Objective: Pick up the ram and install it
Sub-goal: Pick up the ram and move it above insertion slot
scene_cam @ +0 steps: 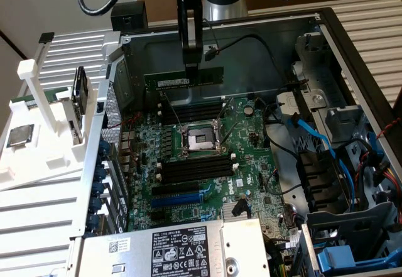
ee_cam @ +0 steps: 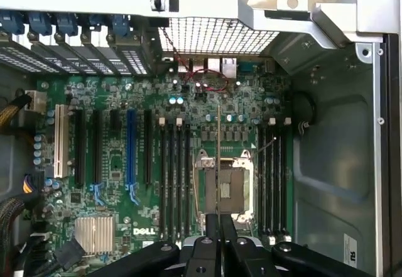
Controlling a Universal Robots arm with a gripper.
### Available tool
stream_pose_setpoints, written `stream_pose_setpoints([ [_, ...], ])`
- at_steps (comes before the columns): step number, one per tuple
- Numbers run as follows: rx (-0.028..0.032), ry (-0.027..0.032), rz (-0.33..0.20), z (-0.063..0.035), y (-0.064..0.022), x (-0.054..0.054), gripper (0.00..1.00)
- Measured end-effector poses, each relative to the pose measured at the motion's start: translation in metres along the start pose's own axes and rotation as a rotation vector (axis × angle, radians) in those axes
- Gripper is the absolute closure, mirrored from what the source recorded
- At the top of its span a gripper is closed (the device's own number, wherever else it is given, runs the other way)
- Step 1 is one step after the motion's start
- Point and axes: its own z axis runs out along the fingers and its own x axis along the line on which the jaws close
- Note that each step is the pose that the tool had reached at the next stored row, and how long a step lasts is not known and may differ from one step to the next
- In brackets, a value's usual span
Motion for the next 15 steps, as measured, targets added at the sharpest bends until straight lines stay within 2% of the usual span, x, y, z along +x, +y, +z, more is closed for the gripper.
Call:
stream_pose_setpoints([
  [2,-0.0007,-0.0065,0.000,0.0002,-0.0024,0.003,0.87],
  [3,-0.0022,-0.0078,0.000,0.0014,-0.0061,0.004,0.87],
  [5,-0.0106,-0.0071,0.001,0.0037,-0.0117,0.004,0.87],
  [6,-0.0130,-0.0052,0.001,0.0052,-0.0124,0.004,0.87],
  [9,-0.0144,0.0216,0.001,0.0079,-0.0126,0.002,0.87],
  [10,-0.0141,0.0250,0.001,0.0084,-0.0126,0.002,0.87],
  [15,-0.0142,0.0258,0.001,0.0093,-0.0127,0.007,0.87],
])
